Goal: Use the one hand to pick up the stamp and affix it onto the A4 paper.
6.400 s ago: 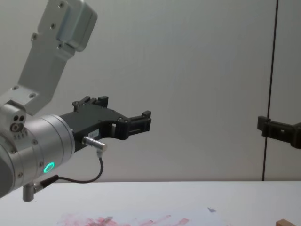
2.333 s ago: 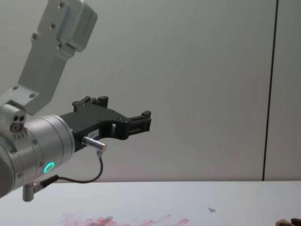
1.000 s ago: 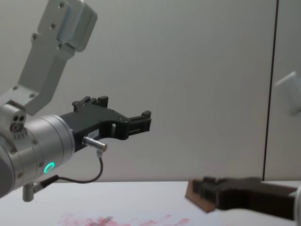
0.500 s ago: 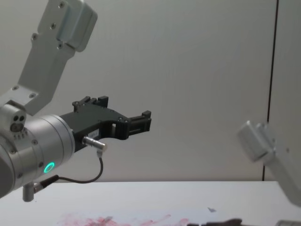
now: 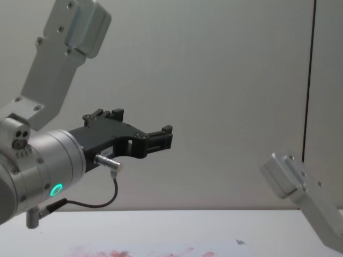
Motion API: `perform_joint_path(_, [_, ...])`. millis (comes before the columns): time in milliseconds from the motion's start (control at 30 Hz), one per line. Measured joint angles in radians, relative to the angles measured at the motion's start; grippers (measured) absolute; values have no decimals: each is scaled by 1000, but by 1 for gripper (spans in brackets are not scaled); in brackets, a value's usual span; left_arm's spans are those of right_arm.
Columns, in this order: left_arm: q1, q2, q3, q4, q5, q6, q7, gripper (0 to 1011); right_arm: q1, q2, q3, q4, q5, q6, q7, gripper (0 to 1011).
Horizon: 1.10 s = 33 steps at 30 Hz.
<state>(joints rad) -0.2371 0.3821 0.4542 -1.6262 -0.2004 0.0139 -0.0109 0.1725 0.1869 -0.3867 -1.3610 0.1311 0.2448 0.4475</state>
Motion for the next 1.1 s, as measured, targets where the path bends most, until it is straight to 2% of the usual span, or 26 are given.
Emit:
perform_joint_path(300, [0, 0, 0, 0, 0, 0, 0, 1001, -9, 5, 0, -6, 22, -23, -20, 216])
perform_joint_path(433, [0, 0, 0, 0, 0, 0, 0, 1001, -15, 10, 8, -26, 46, -31, -35, 216])
perform_joint_path(667, [0, 0, 0, 0, 0, 0, 0, 1001, -25, 27, 36, -107, 120, -55, -74, 216])
perform_joint_path(900, [0, 0, 0, 0, 0, 0, 0, 1001, -52, 72, 80, -198, 196, -69, -127, 216])
perform_joint_path(1100, [0, 0, 0, 0, 0, 0, 0, 1001, -109, 147, 137, -271, 257, -66, -184, 216])
